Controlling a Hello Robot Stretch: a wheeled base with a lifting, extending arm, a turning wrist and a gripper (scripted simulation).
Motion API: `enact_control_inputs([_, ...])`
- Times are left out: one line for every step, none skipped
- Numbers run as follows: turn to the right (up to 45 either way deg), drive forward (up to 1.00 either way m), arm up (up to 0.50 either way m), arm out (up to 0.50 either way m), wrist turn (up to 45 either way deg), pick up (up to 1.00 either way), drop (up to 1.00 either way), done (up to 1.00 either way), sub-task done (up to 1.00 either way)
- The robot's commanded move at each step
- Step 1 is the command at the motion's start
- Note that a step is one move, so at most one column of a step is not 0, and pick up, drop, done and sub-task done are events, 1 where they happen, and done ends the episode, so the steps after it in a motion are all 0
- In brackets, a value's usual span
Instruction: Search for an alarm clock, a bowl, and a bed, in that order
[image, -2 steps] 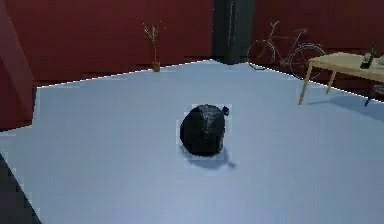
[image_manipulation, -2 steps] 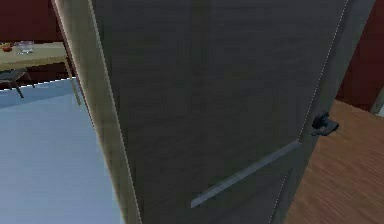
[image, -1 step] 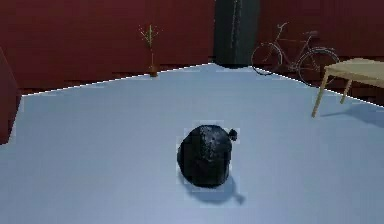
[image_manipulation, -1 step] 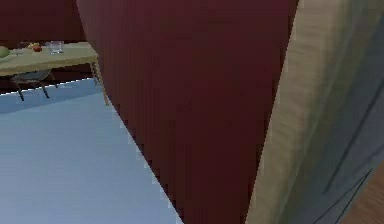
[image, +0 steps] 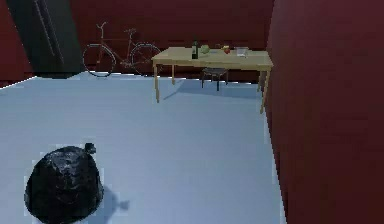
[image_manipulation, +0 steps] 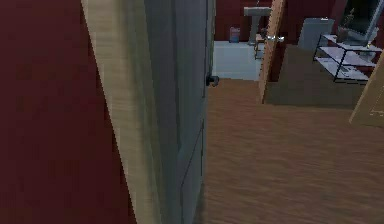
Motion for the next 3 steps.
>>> enact_control_inputs([15.0, 0.0, 0.0, 0.0, 0.0, 0.0, 0.0, 0.0, 0.0])
enact_control_inputs([0.0, 1.0, 0.0, 0.0, 0.0, 0.0, 0.0, 0.0, 0.0])
enact_control_inputs([0.0, 1.0, 0.0, 0.0, 0.0, 0.0, 0.0, 0.0, 0.0])
